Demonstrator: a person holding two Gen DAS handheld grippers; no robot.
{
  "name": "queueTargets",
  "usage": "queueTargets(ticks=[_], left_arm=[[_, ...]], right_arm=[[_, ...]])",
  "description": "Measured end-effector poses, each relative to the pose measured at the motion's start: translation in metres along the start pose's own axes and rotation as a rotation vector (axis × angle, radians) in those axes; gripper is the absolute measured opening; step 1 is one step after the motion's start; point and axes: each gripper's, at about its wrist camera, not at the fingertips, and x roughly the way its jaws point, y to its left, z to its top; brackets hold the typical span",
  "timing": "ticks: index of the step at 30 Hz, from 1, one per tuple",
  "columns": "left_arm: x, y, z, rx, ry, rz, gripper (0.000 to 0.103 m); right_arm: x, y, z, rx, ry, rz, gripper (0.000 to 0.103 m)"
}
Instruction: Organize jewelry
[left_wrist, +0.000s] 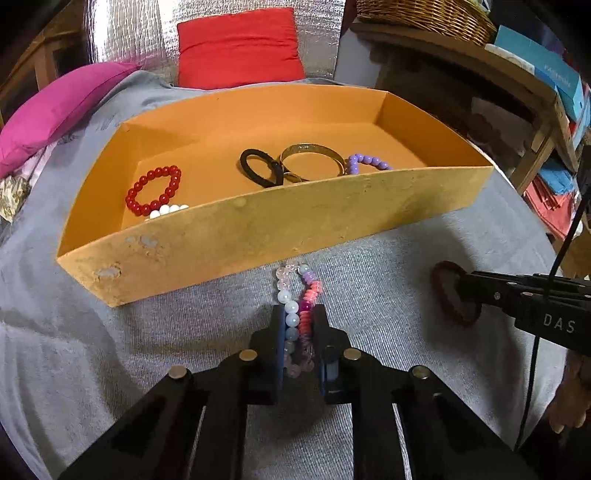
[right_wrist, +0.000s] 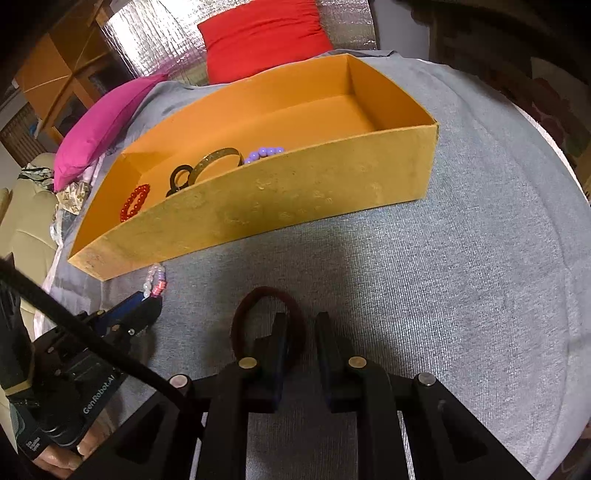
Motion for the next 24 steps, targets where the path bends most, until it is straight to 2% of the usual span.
queueTargets(ticks=[10, 24], left_arm=[[-0.015, 0.015, -0.009, -0.001, -0.012, 0.007, 0.015], [-0.058, 0.028, -0.012, -0.012, -0.108, 0.051, 0.015]], right_arm=[[-0.001, 0.013, 0.002, -0.024, -0.014, 0.03, 0.017], [-0.015, 0.02, 0.008, 0.007, -0.089, 0.125, 0.016]])
